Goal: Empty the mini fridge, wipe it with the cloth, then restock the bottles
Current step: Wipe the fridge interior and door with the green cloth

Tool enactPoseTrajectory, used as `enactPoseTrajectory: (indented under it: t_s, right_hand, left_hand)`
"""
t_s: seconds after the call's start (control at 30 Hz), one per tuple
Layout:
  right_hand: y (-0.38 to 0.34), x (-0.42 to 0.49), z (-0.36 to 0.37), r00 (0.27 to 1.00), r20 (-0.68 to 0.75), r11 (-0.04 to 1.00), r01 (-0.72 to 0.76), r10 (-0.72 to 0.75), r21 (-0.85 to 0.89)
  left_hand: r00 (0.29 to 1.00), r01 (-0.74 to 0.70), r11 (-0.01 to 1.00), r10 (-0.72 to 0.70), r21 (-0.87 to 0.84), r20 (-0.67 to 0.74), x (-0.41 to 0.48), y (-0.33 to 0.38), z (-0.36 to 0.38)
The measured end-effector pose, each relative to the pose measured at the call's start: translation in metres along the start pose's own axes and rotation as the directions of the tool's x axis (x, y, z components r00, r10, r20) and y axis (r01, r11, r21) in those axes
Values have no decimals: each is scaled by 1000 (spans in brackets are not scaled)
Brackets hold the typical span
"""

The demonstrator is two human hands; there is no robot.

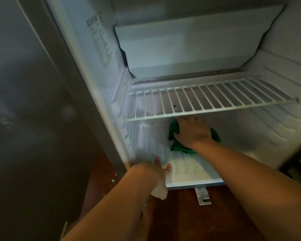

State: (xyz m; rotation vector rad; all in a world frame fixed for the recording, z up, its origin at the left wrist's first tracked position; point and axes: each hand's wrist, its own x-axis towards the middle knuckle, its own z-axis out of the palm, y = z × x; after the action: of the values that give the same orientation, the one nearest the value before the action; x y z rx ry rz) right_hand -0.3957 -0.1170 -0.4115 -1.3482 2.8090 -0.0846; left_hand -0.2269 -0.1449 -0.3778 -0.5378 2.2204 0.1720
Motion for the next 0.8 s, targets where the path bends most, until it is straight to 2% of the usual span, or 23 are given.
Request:
enactPoseTrajectory:
  t_s: [0.13,0.33,0.4,0.5,0.57,0.7,0.8]
  right_hand:
    - [8,-17,-8,998,51,999,22,-24,27]
    - [-13,-17,0,979,-62,970,-185,196,157]
    - [-33,-8,1,986,-94,982,-121,136,147]
    - [-81,5,10,986,-135,983,121,-102,138]
    - [-95,14,13,963,-194,969,214,-188,123]
    - [-85,28,10,970,-131,971,218,-206,92]
    - [-65,27,4,985,-103,987,145,-138,73]
  left_hand:
    - [1000,9,1000,-9,9,8,1,1,1]
    - [998,12,998,-8,60,-58,-1,6,5]
    - [996,18,997,-10,80,-89,-1,8,9]
    - [996,8,997,-1,79,-90,2,7,12]
    - [995,-2,998,8,62,-104,4,5,9]
    - [995,-25,999,28,33,-92,3,0,5]
    - [996,-14,999,18,45,-92,2,2,9]
